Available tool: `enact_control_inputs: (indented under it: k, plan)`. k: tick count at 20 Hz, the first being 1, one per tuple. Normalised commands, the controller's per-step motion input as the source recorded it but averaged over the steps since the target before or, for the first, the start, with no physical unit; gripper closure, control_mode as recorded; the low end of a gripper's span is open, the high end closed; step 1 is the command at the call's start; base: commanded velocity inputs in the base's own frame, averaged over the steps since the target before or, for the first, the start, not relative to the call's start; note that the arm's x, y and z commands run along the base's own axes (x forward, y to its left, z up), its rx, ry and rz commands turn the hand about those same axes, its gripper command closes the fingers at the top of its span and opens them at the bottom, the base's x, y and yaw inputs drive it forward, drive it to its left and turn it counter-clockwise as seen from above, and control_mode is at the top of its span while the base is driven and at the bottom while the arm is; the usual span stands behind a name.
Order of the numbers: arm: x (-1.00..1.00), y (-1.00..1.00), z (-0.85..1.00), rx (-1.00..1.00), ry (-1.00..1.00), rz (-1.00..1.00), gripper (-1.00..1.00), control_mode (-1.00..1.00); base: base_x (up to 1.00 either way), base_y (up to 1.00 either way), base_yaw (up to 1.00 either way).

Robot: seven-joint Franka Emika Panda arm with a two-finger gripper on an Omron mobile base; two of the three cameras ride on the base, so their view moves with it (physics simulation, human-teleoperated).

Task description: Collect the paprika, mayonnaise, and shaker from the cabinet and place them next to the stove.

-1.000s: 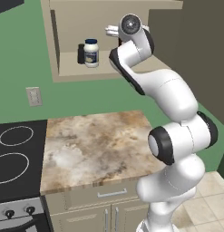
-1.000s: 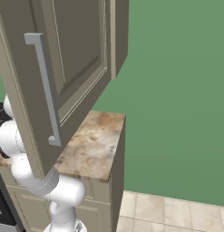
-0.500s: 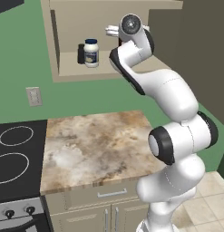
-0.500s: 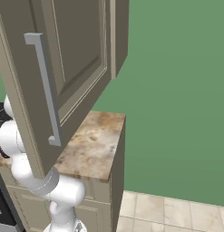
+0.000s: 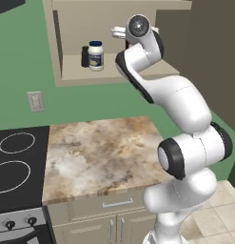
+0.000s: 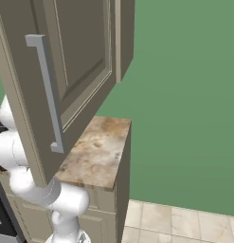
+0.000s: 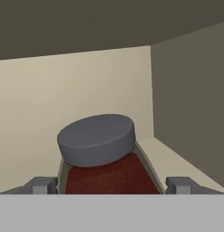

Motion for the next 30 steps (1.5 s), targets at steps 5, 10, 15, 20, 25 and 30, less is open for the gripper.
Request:
enact_control_inputs:
  k: [5, 10, 15, 20, 25, 30]
  plan:
    - [-0.61, -0.08, 0.00, 0.00, -0.06, 0.00, 1.00, -1.00, 0.00, 0.00, 0.00]
    - [-0.62, -0.04, -0.04, 0.00, -0.01, 0.01, 1.00, -1.00, 0.00, 0.00, 0.00]
    - [-0.80, 0.00, -0.24, 0.00, 0.00, 0.04, 1.00, -1.00, 0.00, 0.00, 0.00]
    - [-0.97, 0.00, -0.35, 0.00, -0.01, 0.06, 1.00, -1.00, 0.00, 0.00, 0.00]
    - [-1.00, 0.06, -0.06, 0.00, -0.02, 0.05, 1.00, -1.00, 0.00, 0.00, 0.00]
    - [-0.94, 0.38, -0.20, 0.00, 0.04, 0.09, 1.00, -1.00, 0.00, 0.00, 0.00]
